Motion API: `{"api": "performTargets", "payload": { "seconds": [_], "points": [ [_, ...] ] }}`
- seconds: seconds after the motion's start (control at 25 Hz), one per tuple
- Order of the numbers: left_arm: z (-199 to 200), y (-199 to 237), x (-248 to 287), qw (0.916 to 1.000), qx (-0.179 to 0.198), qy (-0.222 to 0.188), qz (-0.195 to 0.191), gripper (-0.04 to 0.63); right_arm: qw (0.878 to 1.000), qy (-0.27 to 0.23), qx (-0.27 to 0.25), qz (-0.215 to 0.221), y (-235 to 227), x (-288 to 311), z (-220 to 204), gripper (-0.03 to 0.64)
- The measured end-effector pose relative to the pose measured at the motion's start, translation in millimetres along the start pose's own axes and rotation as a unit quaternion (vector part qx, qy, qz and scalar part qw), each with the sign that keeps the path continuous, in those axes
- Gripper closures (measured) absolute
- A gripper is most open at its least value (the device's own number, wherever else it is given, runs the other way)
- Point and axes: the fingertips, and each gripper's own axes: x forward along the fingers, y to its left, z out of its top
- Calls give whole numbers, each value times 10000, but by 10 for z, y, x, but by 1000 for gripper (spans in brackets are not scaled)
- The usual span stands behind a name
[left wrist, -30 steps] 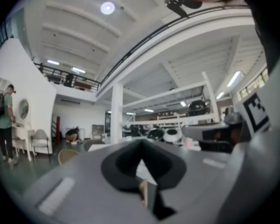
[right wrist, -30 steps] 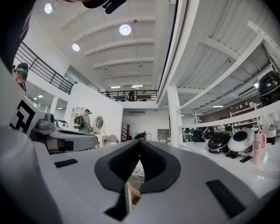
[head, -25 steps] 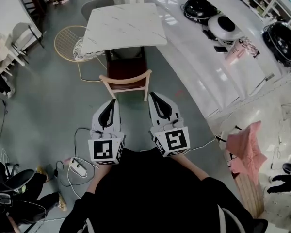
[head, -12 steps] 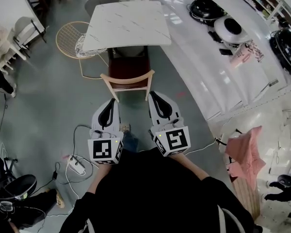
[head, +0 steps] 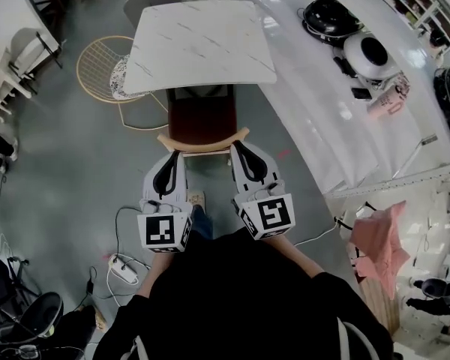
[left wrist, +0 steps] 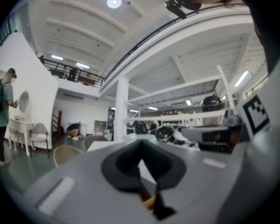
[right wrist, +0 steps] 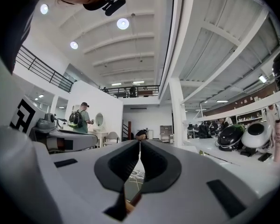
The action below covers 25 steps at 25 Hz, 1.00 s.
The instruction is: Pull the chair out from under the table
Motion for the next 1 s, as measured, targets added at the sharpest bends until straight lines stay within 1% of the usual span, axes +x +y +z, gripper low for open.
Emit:
{"api": "performTargets", "payload": {
  "seconds": [0.2, 0.32, 0.52, 0.72, 0.84, 1.0],
  "points": [
    [-67, 446, 648, 9994, -55, 239, -225, 589, 9994, 241, 21, -230, -223, 680, -159, 594],
    [-144, 629, 955, 9988, -45, 338, -346, 589, 9984, 416, 65, -371, -369, 976, -310, 594],
    [-335, 833, 1342, 9968, -28, 547, -587, 589, 9956, 723, 45, -592, -587, 1300, -575, 594],
    [-552, 949, 1580, 9941, 51, 683, -840, 589, 9915, 1039, 68, -777, -733, 1487, -829, 594],
    [-703, 993, 1645, 9919, 118, 815, -967, 589, 9893, 1250, 19, -752, -738, 1541, -974, 594],
    [-992, 1032, 1677, 9871, 254, 1140, -1095, 589, 9850, 1639, -97, -532, -695, 1547, -1234, 594]
  ]
}}
